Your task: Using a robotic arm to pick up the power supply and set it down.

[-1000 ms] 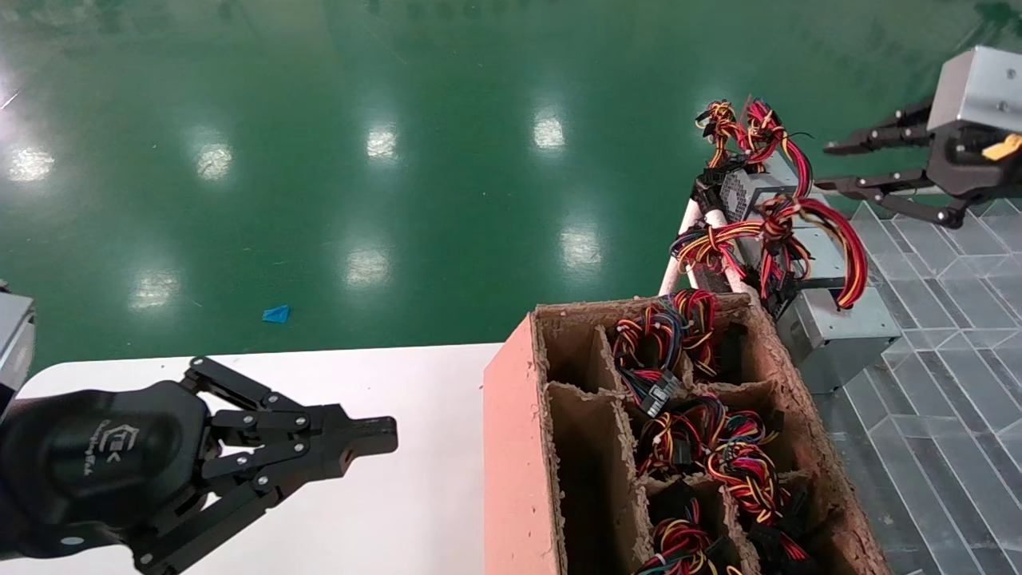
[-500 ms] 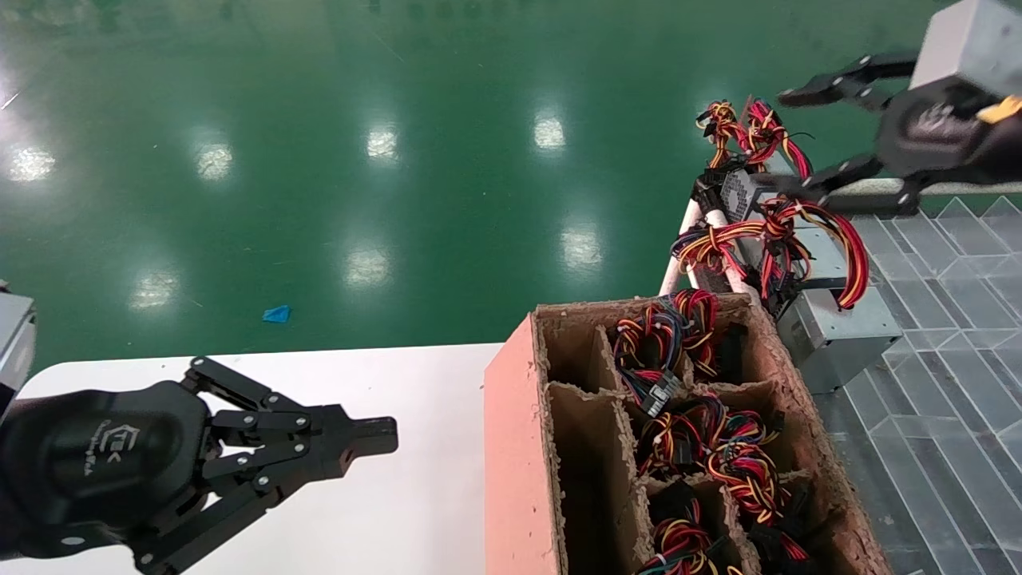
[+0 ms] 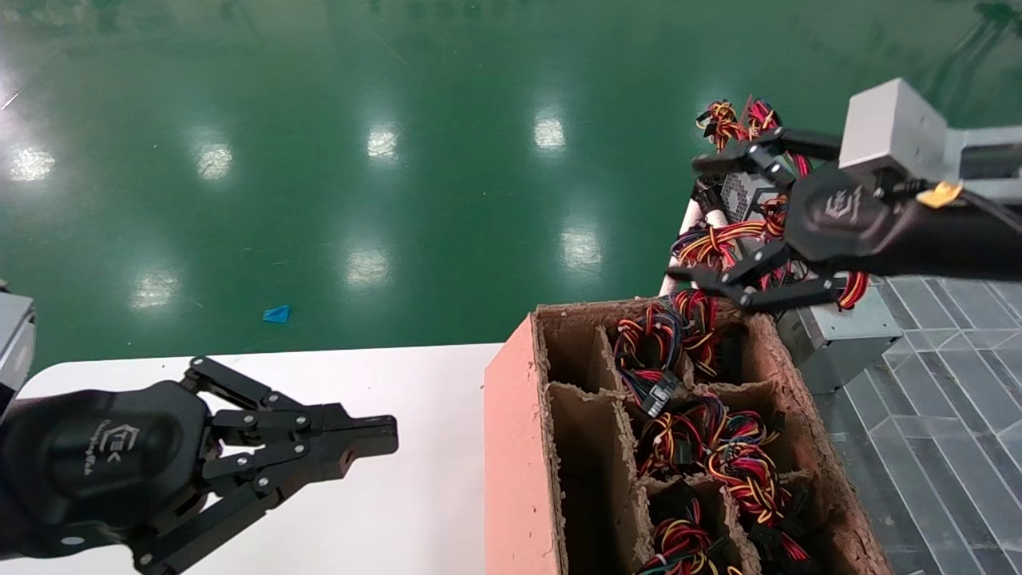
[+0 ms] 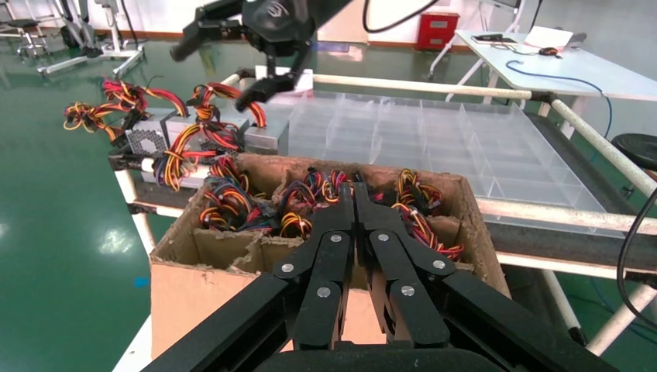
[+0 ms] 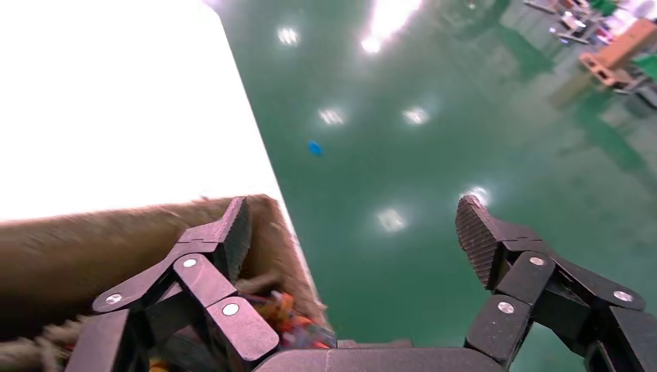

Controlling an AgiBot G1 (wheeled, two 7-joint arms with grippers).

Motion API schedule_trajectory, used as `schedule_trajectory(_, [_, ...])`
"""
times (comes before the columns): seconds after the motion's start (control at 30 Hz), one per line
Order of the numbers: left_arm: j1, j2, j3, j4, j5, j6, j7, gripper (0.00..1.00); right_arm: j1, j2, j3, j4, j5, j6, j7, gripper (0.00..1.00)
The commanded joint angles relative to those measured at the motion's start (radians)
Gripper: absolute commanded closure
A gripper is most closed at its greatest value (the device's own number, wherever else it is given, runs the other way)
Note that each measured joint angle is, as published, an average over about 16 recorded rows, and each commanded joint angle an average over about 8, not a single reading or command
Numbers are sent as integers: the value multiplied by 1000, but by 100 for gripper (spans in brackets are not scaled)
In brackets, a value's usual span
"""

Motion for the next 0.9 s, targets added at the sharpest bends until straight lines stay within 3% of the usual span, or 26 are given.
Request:
schedule_trajectory(0.03, [0, 0, 0, 0, 0, 0, 0, 0, -36, -1, 32, 18, 11, -11, 14, 0])
schedule_trajectory(0.9, [0, 0, 0, 0, 0, 0, 0, 0, -507, -9, 441, 254, 150, -147, 199, 0])
